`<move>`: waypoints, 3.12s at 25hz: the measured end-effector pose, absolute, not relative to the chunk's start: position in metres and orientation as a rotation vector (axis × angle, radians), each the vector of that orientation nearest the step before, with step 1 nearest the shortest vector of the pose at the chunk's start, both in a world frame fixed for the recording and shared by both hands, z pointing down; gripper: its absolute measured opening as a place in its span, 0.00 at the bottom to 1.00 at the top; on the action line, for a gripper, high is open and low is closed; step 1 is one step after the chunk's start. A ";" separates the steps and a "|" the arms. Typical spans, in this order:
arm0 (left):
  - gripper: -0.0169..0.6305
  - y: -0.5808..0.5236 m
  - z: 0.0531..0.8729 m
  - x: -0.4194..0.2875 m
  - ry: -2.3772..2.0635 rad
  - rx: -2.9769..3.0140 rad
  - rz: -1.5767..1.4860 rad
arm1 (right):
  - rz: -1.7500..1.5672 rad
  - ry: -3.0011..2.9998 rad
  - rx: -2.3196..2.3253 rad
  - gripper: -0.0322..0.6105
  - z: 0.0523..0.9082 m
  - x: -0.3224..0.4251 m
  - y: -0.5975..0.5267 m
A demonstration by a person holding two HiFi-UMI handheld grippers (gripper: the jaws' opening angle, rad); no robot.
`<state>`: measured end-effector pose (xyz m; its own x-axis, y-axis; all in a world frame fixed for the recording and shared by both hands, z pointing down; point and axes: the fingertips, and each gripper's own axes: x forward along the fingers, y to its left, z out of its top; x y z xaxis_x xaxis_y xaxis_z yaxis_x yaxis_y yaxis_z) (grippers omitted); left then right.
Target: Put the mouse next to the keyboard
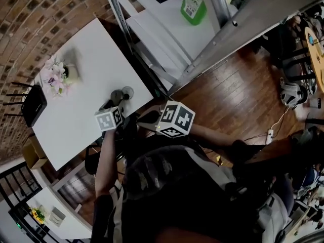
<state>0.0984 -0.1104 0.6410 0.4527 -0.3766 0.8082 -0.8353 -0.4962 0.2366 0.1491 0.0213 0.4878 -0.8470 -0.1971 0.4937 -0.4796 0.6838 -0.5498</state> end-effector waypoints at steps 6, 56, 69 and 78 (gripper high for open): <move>0.45 -0.109 0.643 0.095 -1.024 2.050 0.947 | 0.978 -2.525 0.485 0.06 0.488 0.155 0.020; 0.44 -0.129 0.639 0.065 -1.068 2.133 1.007 | 0.957 -2.491 0.535 0.06 0.483 0.111 0.005; 0.44 -0.127 0.647 0.042 -1.098 2.082 0.972 | 0.948 -2.496 0.495 0.06 0.481 0.095 -0.001; 0.44 -0.124 0.645 0.022 -1.130 2.060 0.968 | 0.946 -2.501 0.448 0.06 0.483 0.082 -0.001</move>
